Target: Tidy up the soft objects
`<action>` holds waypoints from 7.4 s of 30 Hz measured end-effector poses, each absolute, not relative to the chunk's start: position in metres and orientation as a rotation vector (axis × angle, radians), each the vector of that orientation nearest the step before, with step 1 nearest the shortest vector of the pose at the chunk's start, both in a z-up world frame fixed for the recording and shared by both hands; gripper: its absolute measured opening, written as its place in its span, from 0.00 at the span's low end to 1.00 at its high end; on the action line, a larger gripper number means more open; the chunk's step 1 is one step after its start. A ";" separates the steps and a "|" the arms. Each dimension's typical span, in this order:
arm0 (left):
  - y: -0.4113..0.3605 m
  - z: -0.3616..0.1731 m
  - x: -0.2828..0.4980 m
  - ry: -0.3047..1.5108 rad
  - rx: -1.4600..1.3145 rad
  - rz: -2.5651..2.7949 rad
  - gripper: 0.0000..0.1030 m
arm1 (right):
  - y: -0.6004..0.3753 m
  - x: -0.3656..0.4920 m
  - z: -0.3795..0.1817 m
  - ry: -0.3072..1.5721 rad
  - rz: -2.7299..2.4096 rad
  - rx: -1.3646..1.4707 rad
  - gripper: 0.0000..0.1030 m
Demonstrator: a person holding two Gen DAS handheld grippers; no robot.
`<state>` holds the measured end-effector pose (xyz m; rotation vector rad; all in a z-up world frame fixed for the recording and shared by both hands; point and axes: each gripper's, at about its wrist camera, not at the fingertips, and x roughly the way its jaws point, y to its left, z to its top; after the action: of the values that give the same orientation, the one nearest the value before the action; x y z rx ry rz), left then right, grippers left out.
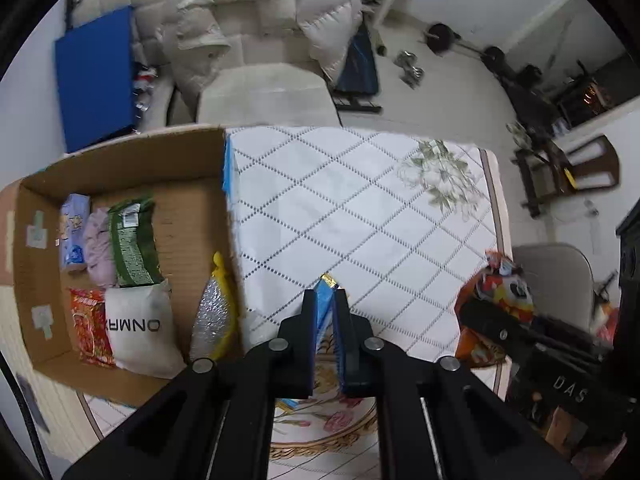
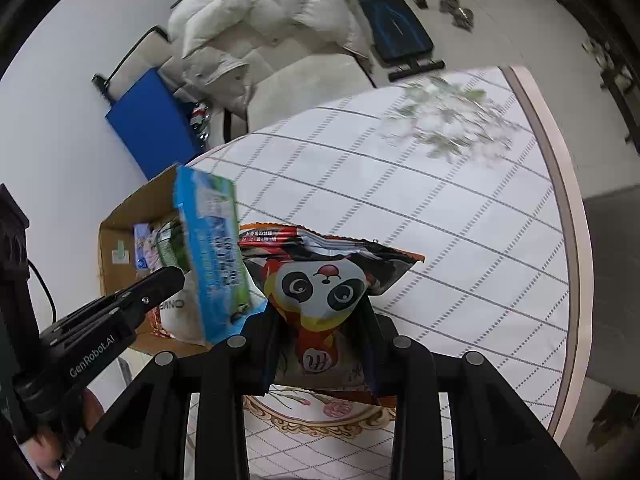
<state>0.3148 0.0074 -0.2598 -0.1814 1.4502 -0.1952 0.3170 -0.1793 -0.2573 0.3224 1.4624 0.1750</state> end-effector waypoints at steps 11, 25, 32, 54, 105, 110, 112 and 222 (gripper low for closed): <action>-0.066 -0.390 0.317 1.850 0.310 -0.380 0.30 | -0.193 0.294 -0.292 1.508 0.090 0.353 0.34; -0.120 -0.450 0.316 1.849 0.540 -0.250 0.16 | -0.253 0.274 -0.307 1.501 -0.007 0.453 0.34; -0.095 -0.374 0.319 1.710 0.230 -0.264 0.14 | -0.253 0.272 -0.296 1.488 0.017 0.448 0.34; 0.200 -0.259 0.336 1.543 -0.039 0.107 0.14 | 0.032 0.331 -0.270 1.497 0.421 0.148 0.34; 0.252 -0.271 0.237 1.386 -0.146 0.221 0.96 | 0.059 0.278 -0.286 1.406 0.160 -0.043 1.00; 0.242 -0.257 0.221 1.368 -0.160 0.206 0.97 | 0.046 0.257 -0.275 1.395 0.156 -0.023 1.00; 0.236 -0.247 0.216 1.349 -0.151 0.205 0.97 | 0.042 0.251 -0.268 1.388 0.165 -0.011 1.00; 0.144 -0.004 0.044 0.889 -0.042 0.146 1.00 | -0.036 0.052 0.026 0.883 0.097 -0.116 1.00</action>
<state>0.0437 0.1438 -0.0042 -0.0416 0.8889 0.1460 0.0517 -0.0365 0.0256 -0.1157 0.8830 0.0968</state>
